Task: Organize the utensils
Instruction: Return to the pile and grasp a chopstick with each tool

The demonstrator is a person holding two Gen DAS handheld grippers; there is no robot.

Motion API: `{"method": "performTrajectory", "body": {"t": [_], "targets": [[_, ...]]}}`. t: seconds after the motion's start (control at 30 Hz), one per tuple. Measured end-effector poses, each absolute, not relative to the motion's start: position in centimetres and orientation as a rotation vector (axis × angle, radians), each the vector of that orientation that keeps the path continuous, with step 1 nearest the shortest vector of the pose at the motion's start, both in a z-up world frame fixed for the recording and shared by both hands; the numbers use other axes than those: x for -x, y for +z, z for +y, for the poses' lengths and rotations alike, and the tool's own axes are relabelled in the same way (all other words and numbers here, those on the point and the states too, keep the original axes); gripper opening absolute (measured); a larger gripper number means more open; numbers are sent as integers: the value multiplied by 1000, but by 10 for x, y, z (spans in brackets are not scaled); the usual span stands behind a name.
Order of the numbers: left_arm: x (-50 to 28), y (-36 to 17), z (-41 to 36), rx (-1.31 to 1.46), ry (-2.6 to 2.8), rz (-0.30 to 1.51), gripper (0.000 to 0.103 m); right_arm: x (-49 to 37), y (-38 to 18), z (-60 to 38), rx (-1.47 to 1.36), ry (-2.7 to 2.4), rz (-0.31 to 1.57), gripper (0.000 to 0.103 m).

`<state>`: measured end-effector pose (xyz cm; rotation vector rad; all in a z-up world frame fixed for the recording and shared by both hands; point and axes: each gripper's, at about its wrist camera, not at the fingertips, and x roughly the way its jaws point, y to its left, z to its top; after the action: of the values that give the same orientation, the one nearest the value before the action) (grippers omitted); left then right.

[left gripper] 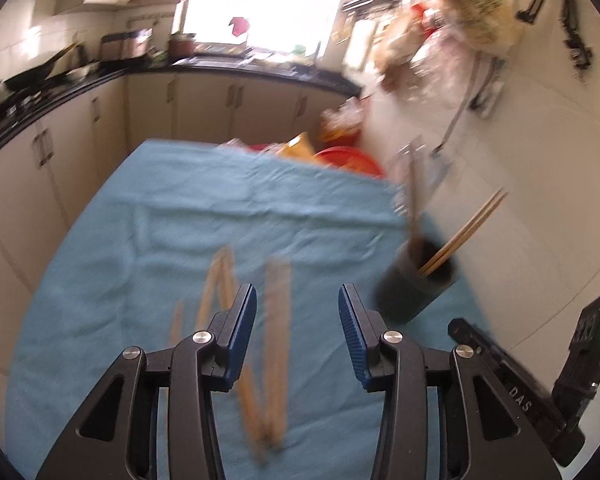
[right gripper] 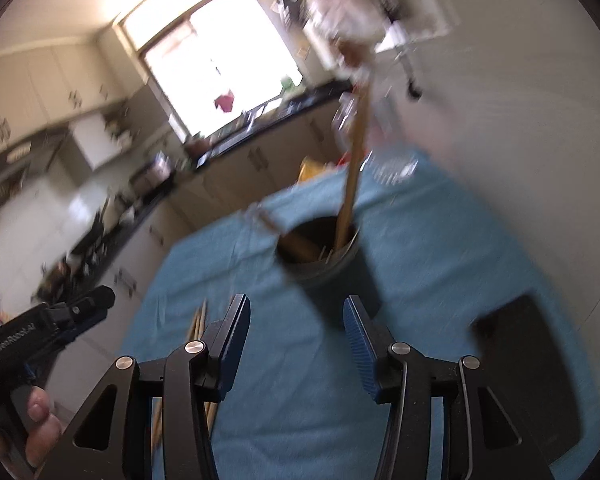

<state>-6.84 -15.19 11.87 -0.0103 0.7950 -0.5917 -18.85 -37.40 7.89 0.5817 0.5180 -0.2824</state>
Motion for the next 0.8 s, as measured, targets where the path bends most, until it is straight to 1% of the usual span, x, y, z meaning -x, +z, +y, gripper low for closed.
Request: {"method": "performTrajectory", "body": {"t": [0.1, 0.2, 0.3, 0.37, 0.57, 0.6, 0.63, 0.7, 0.77, 0.8], "targets": [[66, 88, -120, 14, -527, 848, 41, 173, 52, -349, -538, -259, 581, 52], [60, 60, -87, 39, -465, 909, 41, 160, 31, -333, -506, -255, 607, 52], [53, 44, -68, 56, -442, 943, 41, 154, 19, -322, -477, -253, 611, 52], [50, 38, -65, 51, -446, 954, 41, 150, 17, -319, -453, -247, 618, 52], [30, 16, -75, 54, -458, 1037, 41, 154, 13, -323, -504, -235, 596, 52], [28, 13, -79, 44, -457, 1045, 38, 154, 12, -324, -511, -232, 598, 52], [25, 10, -83, 30, -448, 1056, 32, 154, 12, -322, -513, -231, 597, 52], [22, 9, -91, 2, -428, 1036, 29, 154, 13, -320, -505, -224, 590, 52], [17, 7, -97, -24, -421, 1033, 23, 155, 15, -319, -495, -218, 587, 52], [15, 7, -98, -34, -412, 1029, 17, 155, 15, -318, -492, -214, 587, 52]]}}
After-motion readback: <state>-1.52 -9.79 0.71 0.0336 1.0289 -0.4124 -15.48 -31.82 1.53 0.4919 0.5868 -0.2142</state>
